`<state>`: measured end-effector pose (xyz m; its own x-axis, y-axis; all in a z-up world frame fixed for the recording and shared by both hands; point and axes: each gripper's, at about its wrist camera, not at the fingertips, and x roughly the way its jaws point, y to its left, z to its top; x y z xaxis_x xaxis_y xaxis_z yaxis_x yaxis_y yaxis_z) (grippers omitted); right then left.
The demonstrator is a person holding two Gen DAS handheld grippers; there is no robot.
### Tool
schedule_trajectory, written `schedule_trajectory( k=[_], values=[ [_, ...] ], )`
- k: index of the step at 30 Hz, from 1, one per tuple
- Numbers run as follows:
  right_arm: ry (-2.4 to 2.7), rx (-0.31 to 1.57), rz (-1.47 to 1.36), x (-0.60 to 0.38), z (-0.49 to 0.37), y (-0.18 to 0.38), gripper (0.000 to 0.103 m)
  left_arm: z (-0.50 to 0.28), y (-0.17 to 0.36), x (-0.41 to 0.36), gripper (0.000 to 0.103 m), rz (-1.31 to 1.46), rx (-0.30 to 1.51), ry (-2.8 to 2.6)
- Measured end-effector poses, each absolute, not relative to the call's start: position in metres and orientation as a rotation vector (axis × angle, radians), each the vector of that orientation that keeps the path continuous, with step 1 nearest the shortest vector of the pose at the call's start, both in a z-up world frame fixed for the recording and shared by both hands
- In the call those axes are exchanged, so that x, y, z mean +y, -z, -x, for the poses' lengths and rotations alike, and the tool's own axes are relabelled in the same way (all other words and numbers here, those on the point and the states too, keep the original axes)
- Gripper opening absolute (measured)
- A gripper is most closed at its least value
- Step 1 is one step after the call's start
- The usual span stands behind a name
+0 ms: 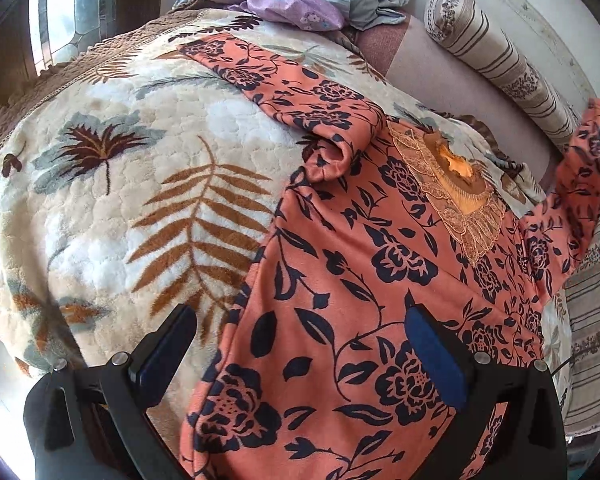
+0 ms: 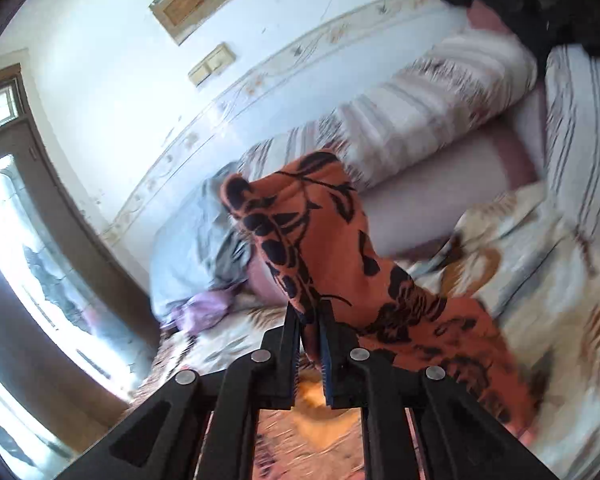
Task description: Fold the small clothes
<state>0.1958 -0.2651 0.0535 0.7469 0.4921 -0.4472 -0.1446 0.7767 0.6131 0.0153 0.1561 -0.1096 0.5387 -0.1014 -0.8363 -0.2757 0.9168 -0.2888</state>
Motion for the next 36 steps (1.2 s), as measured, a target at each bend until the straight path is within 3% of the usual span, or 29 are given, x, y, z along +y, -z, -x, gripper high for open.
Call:
schedule_trajectory(
  k=[1,2,5,7,14,21,25,27,28,31,33,34,36],
  values=[
    [-0.412,0.703,-0.594,-0.239,-0.194,-0.028,0.060,-0.012,0.109,0.162,0.103,0.427,1.000,-0.116],
    [-0.438,0.756,-0.609,-0.218,-0.191,0.000,0.103,-0.010,0.109,0.167,0.103,0.442,0.998,-0.122],
    [-0.415,0.975,-0.609,-0.182,-0.182,0.084,0.102,-0.010,0.112,0.179,0.103,0.476,1.007,-0.132],
    [-0.416,1.037,-0.668,-0.190,-0.164,0.111,0.101,-0.013,0.109,0.181,0.103,0.471,1.000,-0.133],
    [-0.308,0.905,-0.707,-0.283,-0.145,0.086,0.101,-0.060,0.102,0.143,0.103,0.499,0.986,0.029],
    [-0.247,0.933,-0.711,-0.321,-0.104,0.108,0.101,-0.161,0.103,0.076,0.103,0.629,1.064,0.276],
    [-0.241,0.929,-0.739,-0.331,-0.090,0.123,0.101,-0.210,0.130,0.053,0.103,0.643,1.137,0.276],
    [-0.246,0.926,-0.746,-0.335,-0.087,0.126,0.101,-0.225,0.152,0.051,0.095,0.653,1.186,0.221],
    [-0.250,0.923,-0.745,-0.337,-0.086,0.126,0.101,-0.230,0.160,0.051,0.087,0.660,1.207,0.201],
    [-0.253,0.908,-0.746,-0.343,-0.083,0.125,0.101,-0.232,0.154,0.048,0.083,0.652,1.169,0.196],
    [-0.249,0.903,-0.758,-0.346,-0.083,0.126,0.101,-0.236,0.155,0.041,0.042,0.576,1.208,0.184],
    [-0.249,0.904,-0.761,-0.346,-0.084,0.127,0.101,-0.239,0.159,0.037,0.011,0.535,1.251,0.170],
    [-0.245,0.904,-0.763,-0.345,-0.084,0.127,0.101,-0.242,0.161,0.038,0.011,0.544,1.265,0.172]
  ],
)
